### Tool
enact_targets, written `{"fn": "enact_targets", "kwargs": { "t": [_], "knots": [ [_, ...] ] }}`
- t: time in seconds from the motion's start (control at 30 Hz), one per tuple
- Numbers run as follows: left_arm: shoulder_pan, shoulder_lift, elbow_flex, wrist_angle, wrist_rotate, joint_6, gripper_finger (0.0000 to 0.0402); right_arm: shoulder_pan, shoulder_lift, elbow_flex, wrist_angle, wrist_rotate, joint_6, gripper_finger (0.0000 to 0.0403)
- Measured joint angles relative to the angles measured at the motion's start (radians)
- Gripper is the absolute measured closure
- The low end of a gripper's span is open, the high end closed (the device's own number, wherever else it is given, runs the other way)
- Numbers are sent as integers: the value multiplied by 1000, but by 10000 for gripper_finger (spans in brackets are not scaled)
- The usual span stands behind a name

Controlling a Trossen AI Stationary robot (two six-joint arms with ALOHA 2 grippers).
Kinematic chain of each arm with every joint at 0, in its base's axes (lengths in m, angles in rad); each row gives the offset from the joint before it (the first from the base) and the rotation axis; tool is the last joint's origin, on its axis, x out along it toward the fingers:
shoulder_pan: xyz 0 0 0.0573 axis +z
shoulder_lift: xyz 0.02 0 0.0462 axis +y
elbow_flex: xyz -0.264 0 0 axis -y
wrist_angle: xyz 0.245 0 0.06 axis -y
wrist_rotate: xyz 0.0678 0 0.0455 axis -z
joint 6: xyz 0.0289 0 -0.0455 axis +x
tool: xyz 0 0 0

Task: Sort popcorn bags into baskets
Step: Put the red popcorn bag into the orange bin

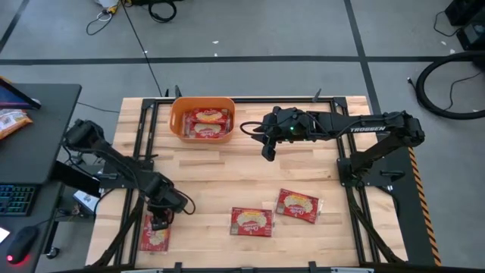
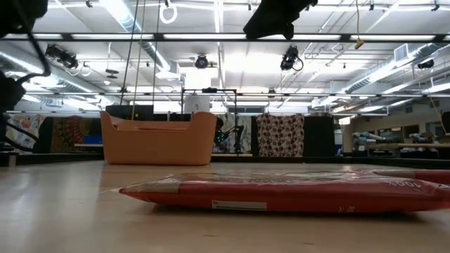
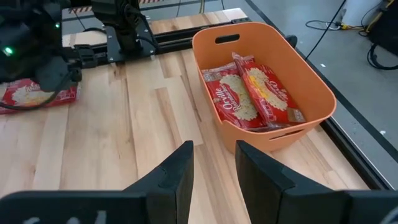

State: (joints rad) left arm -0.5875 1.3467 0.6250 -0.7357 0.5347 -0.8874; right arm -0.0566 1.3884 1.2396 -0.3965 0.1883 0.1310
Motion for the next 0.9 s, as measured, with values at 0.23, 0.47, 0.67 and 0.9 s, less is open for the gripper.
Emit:
{"fn": "enact_targets", "kwargs": {
  "t": [0.23,0.47,0.67,0.9],
  "knots": [
    [-27,89,-33,53,-30,42,214,2,0,0,3,-1,0,279],
    [-6,119,-27,93,-195,57,214,2,0,0,7,-2,0,279],
    [93,109,15,105,-477,58,214,2,0,0,38,-2,-1,279],
    [166,113,216,38,-865,151,214,1,0,0,61,-2,-2,279]
  ]
}}
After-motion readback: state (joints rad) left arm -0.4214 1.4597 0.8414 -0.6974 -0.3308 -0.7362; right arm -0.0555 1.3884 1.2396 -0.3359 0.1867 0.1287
